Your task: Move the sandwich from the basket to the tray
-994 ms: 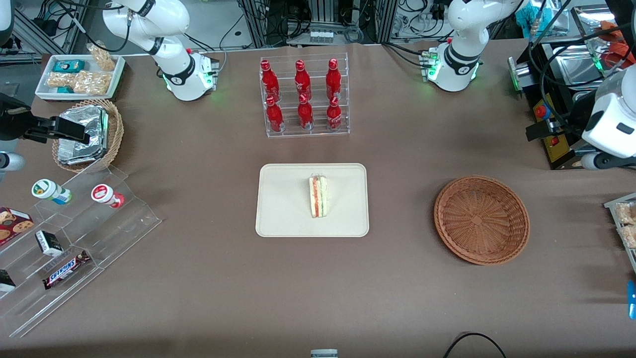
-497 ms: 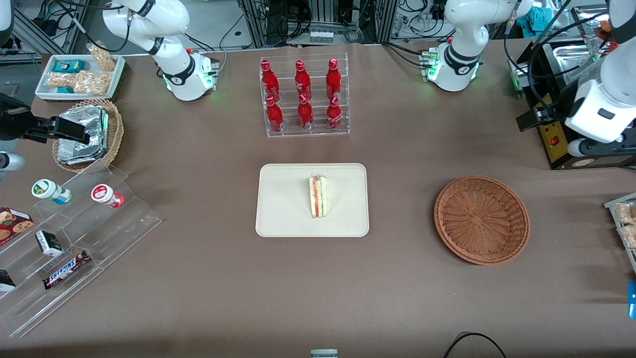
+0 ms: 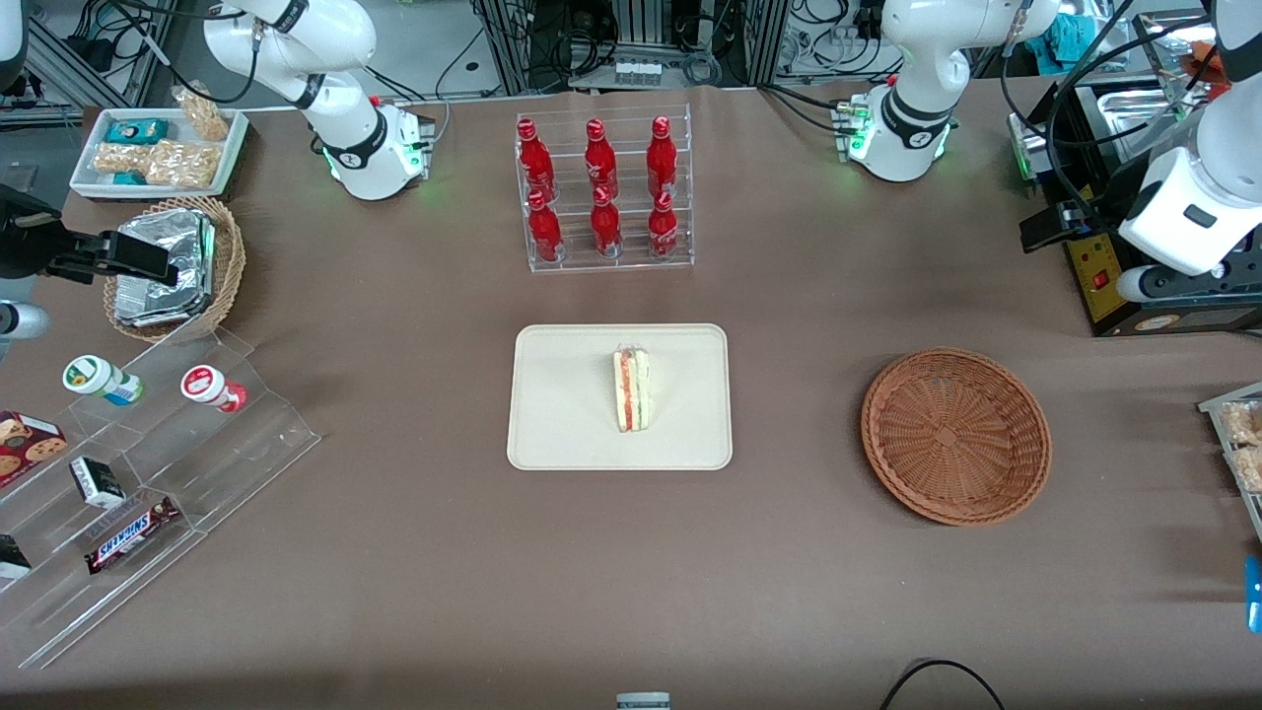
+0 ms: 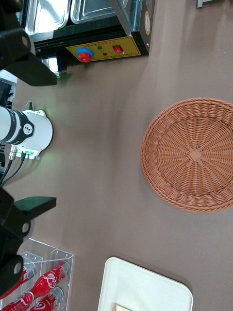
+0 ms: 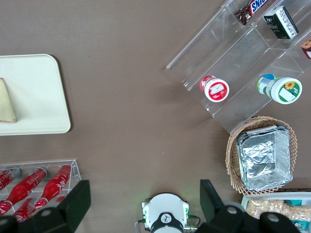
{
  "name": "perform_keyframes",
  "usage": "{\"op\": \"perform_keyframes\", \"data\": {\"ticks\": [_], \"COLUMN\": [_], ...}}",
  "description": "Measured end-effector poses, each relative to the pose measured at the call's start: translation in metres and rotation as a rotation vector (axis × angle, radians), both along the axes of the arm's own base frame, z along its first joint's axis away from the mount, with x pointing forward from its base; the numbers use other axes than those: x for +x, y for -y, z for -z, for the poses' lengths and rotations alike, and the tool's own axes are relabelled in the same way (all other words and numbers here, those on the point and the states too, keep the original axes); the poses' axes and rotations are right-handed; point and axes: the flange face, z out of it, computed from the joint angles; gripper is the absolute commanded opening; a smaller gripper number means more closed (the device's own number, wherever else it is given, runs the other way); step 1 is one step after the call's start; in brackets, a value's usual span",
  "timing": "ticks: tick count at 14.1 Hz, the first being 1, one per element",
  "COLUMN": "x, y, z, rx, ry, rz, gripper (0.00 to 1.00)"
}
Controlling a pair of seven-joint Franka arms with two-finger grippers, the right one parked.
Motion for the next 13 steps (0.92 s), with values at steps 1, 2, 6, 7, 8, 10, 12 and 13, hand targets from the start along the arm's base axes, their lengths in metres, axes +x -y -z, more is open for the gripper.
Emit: {"op": "perform_keyframes", "data": {"ticks": [1, 2, 6, 7, 8, 10, 12, 13], "x": [0.001, 0.002, 0.004, 0.004, 0.005, 0.01, 0.017, 0.019], "y": [0.0, -0.001, -0.001, 0.0, 0.0, 0.0, 0.001, 0.001], "z": [0.0, 0.001, 0.002, 0.003, 0.003, 0.003, 0.002, 0.003], "rx": [-0.001, -0.003, -0.025, -0.027, -0.028, -0.033, -0.039, -0.041], "ry": [0.003, 0.006, 0.006, 0.006, 0.008, 0.036, 0.078, 0.089], "rz": [0.0, -0.001, -0.004, -0.004, -0.004, -0.003, 0.001, 0.002], "gripper": [1.0, 1.0, 1.0, 1.0, 1.0, 1.0, 1.0, 1.0]}}
